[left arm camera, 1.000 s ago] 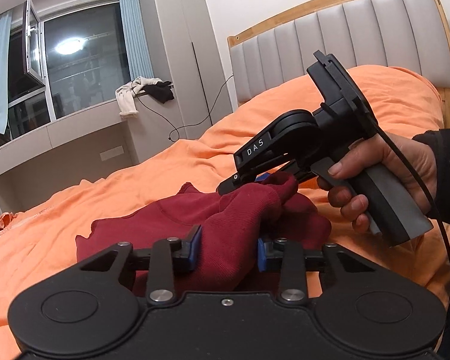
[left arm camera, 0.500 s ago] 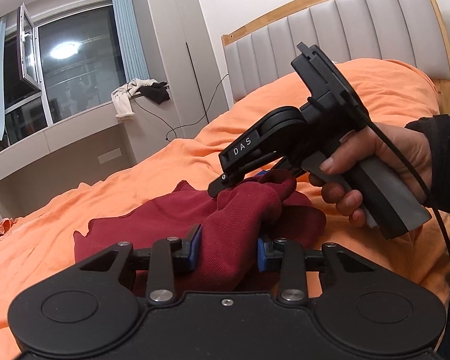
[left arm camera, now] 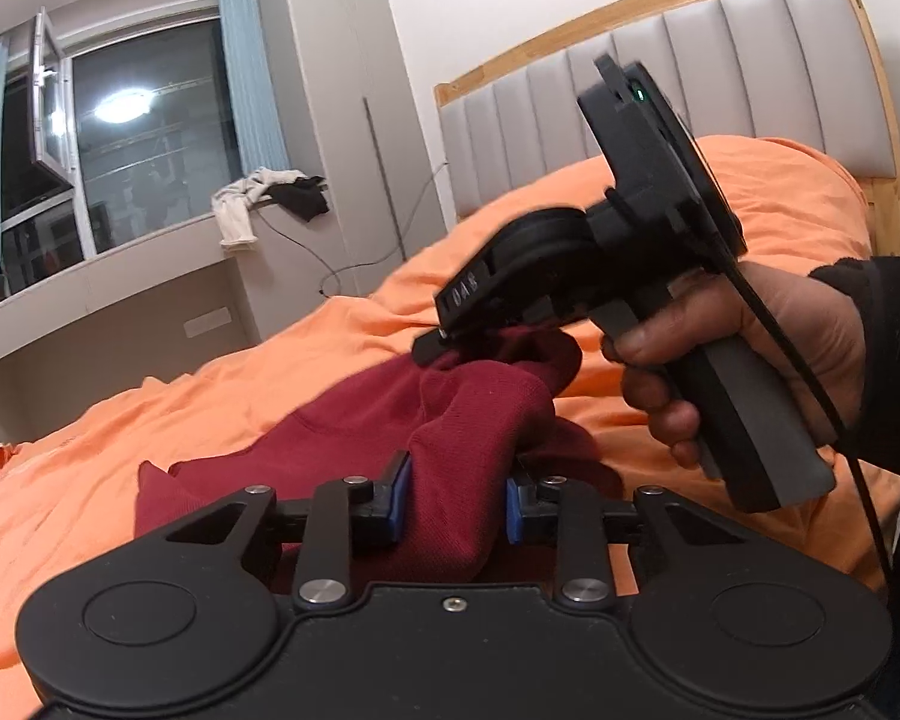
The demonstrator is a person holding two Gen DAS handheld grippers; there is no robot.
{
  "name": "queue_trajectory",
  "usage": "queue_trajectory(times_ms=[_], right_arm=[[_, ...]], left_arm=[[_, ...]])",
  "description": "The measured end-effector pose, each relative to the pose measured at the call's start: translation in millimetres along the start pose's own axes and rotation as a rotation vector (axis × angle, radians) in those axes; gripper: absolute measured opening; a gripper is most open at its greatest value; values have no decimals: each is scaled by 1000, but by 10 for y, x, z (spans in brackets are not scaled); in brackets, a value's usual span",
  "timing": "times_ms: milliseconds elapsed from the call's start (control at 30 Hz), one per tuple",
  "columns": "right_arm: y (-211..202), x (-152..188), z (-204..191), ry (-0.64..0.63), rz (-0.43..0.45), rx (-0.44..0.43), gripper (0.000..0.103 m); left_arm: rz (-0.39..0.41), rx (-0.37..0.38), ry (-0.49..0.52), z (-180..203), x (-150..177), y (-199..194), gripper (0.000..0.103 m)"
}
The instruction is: Fold small clothes
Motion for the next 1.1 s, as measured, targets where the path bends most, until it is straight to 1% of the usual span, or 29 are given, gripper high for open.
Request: queue_trajectory(times_ms=[167,267,333,400,467,567,667,700,733,767,800,833,867,900,933,1000,1067,1100], right_arm=[[30,162,50,-44,-76,58,5],[18,207,68,-46,-93,61,7],[-6,207,66,-50,-94,60,9],[-10,196,65,-53,-94,61,11],[-11,199,63,-52,-100,60,13],[19,197,83,-50,-111,61,15],[23,201,84,-47,-118,62,18],[16,206,74,-46,-119,63,18],[16,208,77,-45,-121,65,20],[15,210,80,-42,-123,66,23],[15,209,92,-38,-125,67,32],[16,210,98,-30,-129,66,46],[18,210,104,-17,-132,61,55],[19,209,110,-2,-134,53,65],[17,209,117,10,-136,45,72],[17,214,113,20,-143,37,78],[12,222,106,24,-150,34,92],[7,224,104,30,-153,32,94]], left_arm=[[-46,30,37,119,114,98,34],[-48,34,44,138,140,111,37],[-49,40,28,128,145,103,41],[-47,54,2,97,134,93,44],[-47,75,-42,25,109,80,46],[-36,108,-140,-130,55,33,55],[-12,131,-246,-263,-10,-28,69],[1,125,-272,-308,-36,-59,78],[13,115,-289,-339,-60,-87,84],[25,103,-300,-370,-79,-115,86],[35,88,-305,-404,-102,-137,88],[39,69,-305,-432,-120,-148,91],[41,37,-302,-471,-136,-155,93],[42,1,-298,-497,-145,-166,99],[46,-38,-296,-520,-161,-182,101],[48,-104,-314,-637,-170,-200,102],[38,-160,-358,-799,-131,-226,102],[33,-189,-381,-874,-113,-237,102]])
Point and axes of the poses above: each gripper's, at about its wrist camera, not at the fingertips, and y roughly the way its jaws point, z to its right, x to its underside, the point moved 3 cm from there along y, roughly the way its jaws point, and after that the axes turned 10 degrees about z, right-handed, at the moved point
